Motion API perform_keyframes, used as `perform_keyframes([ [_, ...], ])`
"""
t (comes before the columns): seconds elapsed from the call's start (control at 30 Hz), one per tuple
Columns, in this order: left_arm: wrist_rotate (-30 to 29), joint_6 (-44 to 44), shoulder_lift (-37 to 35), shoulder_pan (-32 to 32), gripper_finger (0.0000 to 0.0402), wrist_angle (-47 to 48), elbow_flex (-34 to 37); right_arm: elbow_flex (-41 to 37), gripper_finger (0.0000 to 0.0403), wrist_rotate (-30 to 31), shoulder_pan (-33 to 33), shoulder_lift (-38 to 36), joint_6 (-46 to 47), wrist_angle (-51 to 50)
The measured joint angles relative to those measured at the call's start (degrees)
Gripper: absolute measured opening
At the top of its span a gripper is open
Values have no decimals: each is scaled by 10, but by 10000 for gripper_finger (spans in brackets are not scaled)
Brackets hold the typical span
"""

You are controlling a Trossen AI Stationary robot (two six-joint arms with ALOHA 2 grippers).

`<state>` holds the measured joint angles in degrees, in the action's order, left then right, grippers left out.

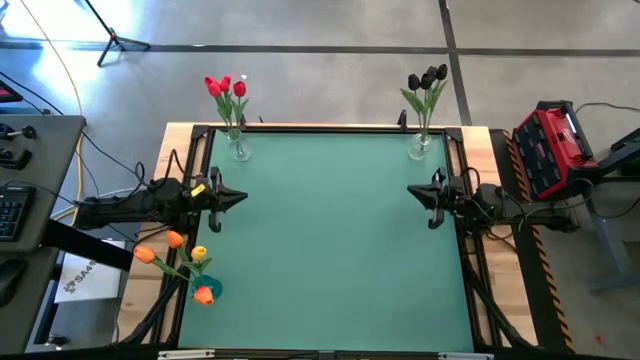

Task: Sort flowers into vase by color
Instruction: Return to Home Position

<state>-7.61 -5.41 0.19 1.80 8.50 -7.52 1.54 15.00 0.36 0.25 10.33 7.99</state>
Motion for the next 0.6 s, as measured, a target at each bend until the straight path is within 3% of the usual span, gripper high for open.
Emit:
perform_keyframes([
  [0.37,33,-19,0,-15,0,-24,31,0,0,-89,0,0,37,4],
  [0.6,-15,-15,0,-60,0,-25,31,-9,0,-121,1,3,59,33],
])
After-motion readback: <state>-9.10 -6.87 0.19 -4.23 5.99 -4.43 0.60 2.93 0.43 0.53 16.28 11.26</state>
